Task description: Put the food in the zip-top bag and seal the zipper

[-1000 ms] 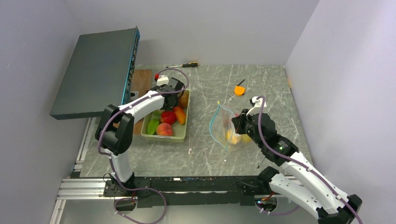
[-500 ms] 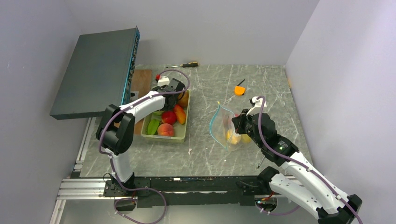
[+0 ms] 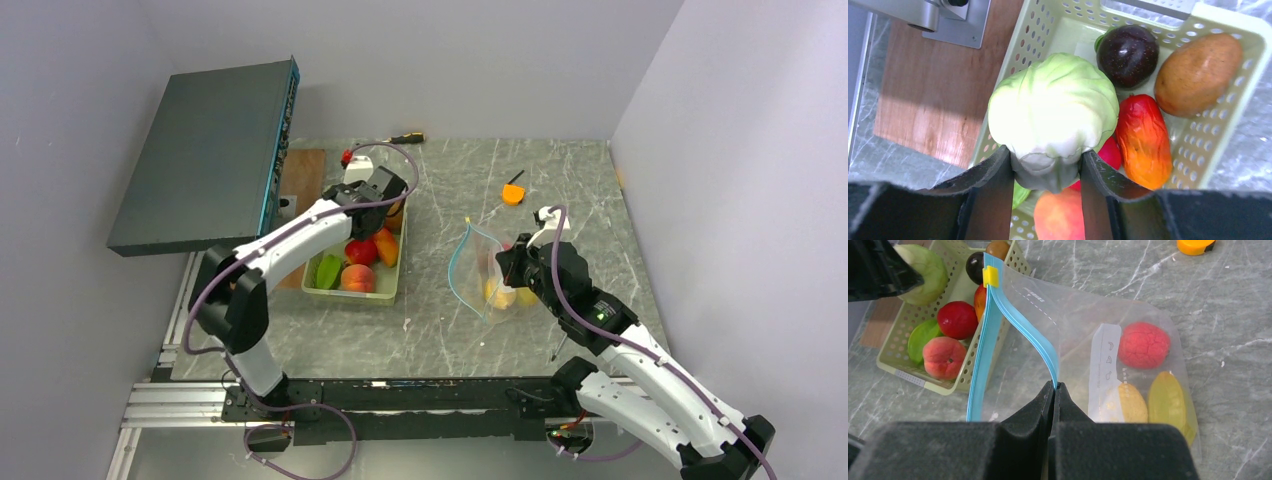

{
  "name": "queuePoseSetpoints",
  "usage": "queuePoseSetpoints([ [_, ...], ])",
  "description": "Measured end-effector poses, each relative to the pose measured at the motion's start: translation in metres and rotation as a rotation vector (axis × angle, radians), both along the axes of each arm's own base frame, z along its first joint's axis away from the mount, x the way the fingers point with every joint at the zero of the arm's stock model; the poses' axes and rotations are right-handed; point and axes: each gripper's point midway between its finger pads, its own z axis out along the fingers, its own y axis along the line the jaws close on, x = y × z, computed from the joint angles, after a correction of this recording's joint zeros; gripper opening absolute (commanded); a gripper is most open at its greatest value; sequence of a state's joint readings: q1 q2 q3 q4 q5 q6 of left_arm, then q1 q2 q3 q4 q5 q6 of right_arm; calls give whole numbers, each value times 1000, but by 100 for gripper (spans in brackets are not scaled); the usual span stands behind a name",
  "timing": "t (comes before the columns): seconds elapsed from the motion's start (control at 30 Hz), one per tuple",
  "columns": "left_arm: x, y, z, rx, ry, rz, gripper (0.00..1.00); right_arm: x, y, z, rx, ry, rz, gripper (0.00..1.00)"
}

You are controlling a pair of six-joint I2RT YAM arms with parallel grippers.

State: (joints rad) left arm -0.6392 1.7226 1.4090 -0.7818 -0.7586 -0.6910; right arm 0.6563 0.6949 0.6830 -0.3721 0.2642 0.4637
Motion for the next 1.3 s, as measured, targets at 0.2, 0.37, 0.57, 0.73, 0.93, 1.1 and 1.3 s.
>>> queuePoseSetpoints([
  [0.2,-20,-6,49,-70,-79,-55,32,0,0,0,-1,1,0,0],
  [0.37,-39,-18,91,-207,-134,-155,30,0,1,-1,0,2,2,0],
  [0.57,-73,-38,118,-402,-178,-331,26,1,1,1,3,-2,3,0],
  [0.73,-96,-63,124,-526,-148,-477,23,1,1,1,4,-2,4,0],
  [0.93,-128,-115,130,-635,-105,-682,23,0,3,1,5,-1,11,0],
  [1.1,-150,-154,132,-697,-76,-809,22,0,3,1,6,0,13,0],
  [1.3,-150,-191,112,-680,5,-856,20,-1,7,3,20,-5,34,0],
])
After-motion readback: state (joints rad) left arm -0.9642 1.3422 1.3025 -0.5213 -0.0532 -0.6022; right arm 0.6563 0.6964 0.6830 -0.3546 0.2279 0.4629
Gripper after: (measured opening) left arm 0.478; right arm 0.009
